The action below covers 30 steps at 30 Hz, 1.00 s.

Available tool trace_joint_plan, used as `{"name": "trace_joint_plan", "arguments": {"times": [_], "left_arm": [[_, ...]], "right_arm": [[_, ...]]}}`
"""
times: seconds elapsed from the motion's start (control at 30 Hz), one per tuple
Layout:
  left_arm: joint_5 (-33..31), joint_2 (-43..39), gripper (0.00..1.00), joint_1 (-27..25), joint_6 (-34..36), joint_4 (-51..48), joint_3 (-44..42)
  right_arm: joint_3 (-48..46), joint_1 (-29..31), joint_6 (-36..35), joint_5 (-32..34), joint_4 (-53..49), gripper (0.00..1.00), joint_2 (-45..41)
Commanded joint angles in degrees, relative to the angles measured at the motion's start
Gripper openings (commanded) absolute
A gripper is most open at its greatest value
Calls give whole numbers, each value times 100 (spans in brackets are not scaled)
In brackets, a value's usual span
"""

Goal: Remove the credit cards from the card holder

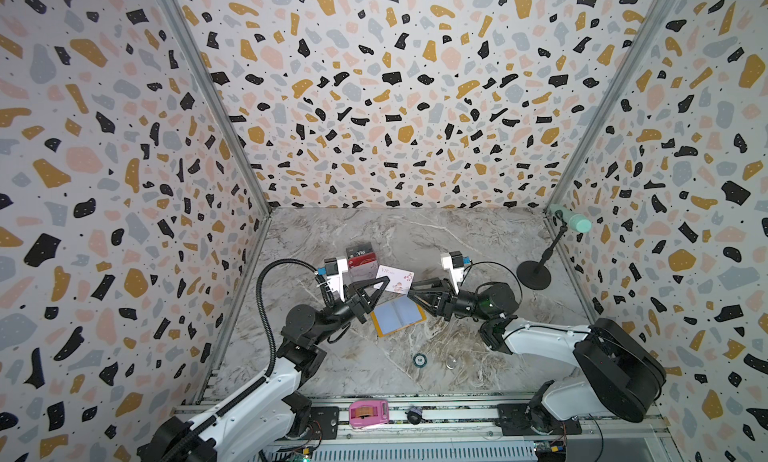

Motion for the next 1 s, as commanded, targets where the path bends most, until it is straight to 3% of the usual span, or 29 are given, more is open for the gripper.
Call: {"name": "trace_joint_plan", "arguments": {"times": [0.0,0.57,0.67,0.87,0.97], "left_arm": [[1,-108,0,-15,-1,446,-55],[-100,-181,2,-10,38,269,-14],[-87,-249,18,-11,139,103,26],[-228,-554,62,-10,543,-601,100],[-279,-768,75,16,964,-1351,288]], "right_arm": [[277,78,194,-37,495,36,62],[415,125,298,-36,601,5,245],[400,123,331,-46,652,0,280],[289,-14,294,-202,631,0,172],[262,-231,156,-689,384,0,55]]}}
